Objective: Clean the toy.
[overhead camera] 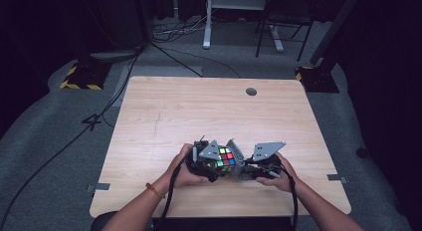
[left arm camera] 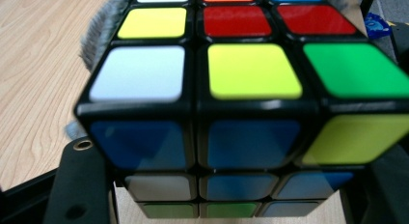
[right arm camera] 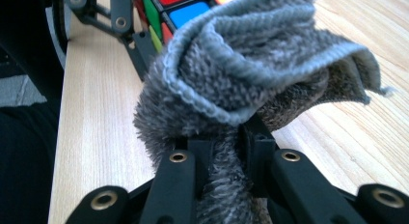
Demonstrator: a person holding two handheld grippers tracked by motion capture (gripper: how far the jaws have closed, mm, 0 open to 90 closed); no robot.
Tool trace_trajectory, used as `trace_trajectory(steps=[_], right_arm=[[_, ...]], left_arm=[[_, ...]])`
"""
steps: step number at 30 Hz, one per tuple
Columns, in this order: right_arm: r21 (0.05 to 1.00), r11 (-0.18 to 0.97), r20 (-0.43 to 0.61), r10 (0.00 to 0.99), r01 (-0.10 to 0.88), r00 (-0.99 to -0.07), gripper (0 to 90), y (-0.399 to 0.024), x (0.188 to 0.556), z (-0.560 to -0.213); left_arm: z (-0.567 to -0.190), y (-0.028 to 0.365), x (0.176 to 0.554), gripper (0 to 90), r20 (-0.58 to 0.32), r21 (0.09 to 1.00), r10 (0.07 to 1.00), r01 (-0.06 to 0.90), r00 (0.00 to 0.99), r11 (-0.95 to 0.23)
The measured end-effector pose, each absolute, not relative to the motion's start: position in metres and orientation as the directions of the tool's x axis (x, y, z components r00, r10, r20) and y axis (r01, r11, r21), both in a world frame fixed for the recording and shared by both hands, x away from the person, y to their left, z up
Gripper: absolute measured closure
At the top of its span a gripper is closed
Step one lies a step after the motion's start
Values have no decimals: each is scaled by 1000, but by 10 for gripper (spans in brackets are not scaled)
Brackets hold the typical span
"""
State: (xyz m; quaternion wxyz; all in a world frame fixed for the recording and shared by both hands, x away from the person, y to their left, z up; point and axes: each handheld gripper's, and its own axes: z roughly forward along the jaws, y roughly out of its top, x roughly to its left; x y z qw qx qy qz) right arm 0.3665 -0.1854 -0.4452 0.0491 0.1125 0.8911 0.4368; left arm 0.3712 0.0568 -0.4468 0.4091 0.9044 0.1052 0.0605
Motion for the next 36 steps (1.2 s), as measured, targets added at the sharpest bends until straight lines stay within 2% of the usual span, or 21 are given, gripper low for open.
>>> trace_trajectory(steps=[4, 13, 17, 20, 25, 36], right_arm=[[800, 582, 5, 233, 144, -972, 779, -188, 363, -440], [851, 507, -24, 298, 136, -954, 777, -189, 361, -431], [838, 528, -36, 302, 135, -952, 778, -187, 364, -435], [824, 553, -44, 284, 125, -958, 779, -184, 363, -440], [824, 553, -42, 277, 124, -960, 782, -186, 363, -439], [843, 523, -36, 285, 125, -958, 786, -188, 362, -438]], left_arm=[[-449, 54, 370, 315, 64, 723, 257, 132, 964, -678], [-445, 60, 372, 325, 41, 763, 276, 148, 960, -629], [-445, 58, 371, 313, 35, 770, 267, 144, 963, -622], [-445, 59, 372, 312, -1, 777, 270, 171, 963, -606], [-443, 58, 371, 325, 14, 774, 263, 156, 965, -614], [-448, 53, 373, 292, 39, 710, 280, 171, 959, -683]])
